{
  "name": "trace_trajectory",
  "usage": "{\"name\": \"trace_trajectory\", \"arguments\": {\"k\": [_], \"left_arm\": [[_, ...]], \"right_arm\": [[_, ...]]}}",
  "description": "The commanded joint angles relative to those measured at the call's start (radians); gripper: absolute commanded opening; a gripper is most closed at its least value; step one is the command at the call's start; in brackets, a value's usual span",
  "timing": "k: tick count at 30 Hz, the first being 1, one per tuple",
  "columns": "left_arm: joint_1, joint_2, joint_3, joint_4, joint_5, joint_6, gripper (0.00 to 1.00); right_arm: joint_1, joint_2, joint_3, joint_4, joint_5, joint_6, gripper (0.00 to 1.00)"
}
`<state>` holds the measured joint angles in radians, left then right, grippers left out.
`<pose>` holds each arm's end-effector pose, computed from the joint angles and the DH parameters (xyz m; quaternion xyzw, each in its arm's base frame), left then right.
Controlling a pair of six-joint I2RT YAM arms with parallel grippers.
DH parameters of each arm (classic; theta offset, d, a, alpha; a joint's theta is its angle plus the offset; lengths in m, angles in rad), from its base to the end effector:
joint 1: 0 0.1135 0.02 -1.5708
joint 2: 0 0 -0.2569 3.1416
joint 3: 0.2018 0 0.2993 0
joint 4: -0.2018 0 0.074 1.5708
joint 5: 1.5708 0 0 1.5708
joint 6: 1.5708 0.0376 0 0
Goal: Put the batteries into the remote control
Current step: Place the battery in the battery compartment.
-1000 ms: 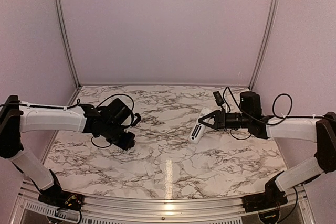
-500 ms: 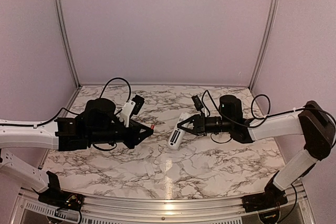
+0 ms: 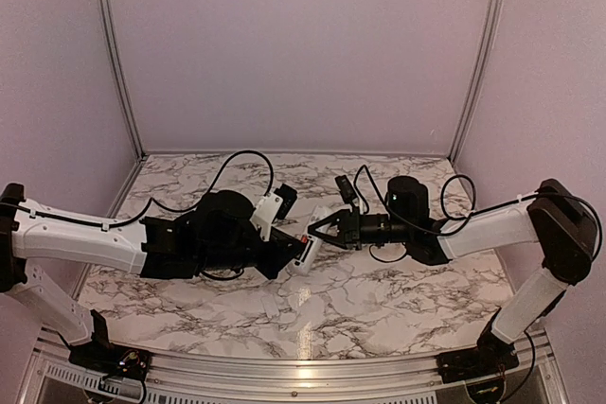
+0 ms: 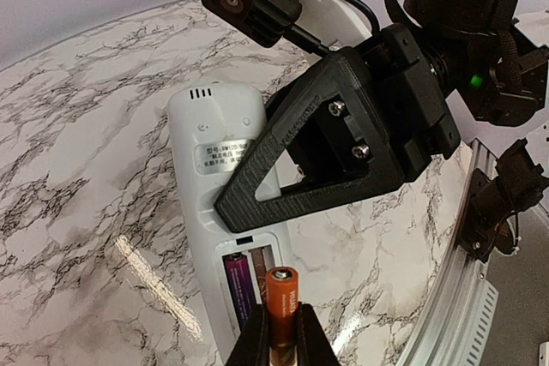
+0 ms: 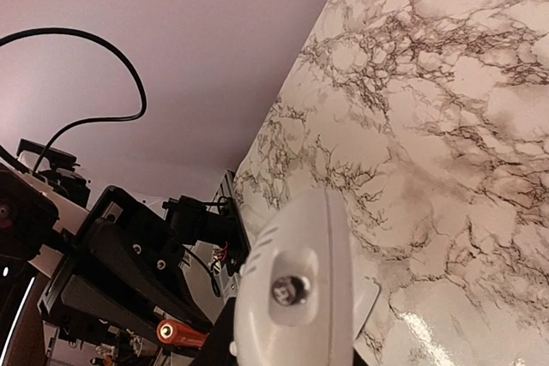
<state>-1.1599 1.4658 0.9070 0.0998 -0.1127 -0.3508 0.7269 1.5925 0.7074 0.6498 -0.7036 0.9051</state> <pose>0.1530 -0.3406 0.2151 0.3065 0.7913 -0.3264 0.4164 0.2510 0.2558 0.1574 -0.1469 0.7532 0.6088 0.2012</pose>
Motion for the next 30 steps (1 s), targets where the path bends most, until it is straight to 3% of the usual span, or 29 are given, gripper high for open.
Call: {"name": "trace_trajectory", "arguments": {"k": [1, 18, 30], "left_arm": [[-0.009, 0.027, 0.046, 0.025, -0.027, 0.018, 0.00], [-0.018, 0.063, 0.061, -0.001, -0.155, 0.019, 0.00], [-0.018, 0.088, 0.065, 0.018, -0.132, 0.018, 0.02]], "right_arm": [[0.014, 0.013, 0.036, 0.070, 0.012, 0.029, 0.00], [0.018, 0.015, 0.020, 0.128, -0.008, 0.065, 0.00], [0.018, 0.021, 0.015, 0.180, -0.018, 0.103, 0.00]]}}
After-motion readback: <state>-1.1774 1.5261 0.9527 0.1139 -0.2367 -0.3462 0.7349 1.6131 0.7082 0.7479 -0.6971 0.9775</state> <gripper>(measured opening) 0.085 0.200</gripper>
